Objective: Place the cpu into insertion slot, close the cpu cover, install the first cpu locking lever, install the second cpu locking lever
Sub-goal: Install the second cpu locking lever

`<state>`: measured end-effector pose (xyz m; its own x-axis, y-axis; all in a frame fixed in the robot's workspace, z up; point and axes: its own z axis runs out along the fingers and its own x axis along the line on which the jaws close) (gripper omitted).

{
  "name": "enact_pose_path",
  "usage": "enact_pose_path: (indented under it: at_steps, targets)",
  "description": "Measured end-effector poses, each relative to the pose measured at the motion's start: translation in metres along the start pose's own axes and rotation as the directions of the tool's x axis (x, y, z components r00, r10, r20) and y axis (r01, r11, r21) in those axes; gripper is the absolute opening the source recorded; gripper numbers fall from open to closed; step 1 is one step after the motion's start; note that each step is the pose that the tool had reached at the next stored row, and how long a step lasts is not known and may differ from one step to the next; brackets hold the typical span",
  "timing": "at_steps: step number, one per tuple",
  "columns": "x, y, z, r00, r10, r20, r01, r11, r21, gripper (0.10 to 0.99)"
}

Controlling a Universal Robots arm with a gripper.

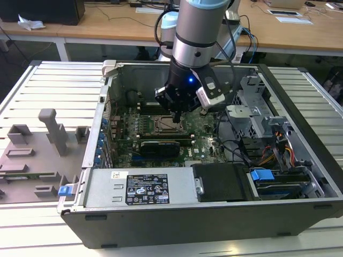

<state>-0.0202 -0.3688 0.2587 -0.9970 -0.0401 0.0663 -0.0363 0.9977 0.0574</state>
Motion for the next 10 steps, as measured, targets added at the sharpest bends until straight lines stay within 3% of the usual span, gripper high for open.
enact_pose_path:
  at_steps: [10]
  targets:
    - [-0.0009,-0.0019,0.0132,1.0000,-0.001,0.0003,0.001,1.0000,-0.008,0.106]
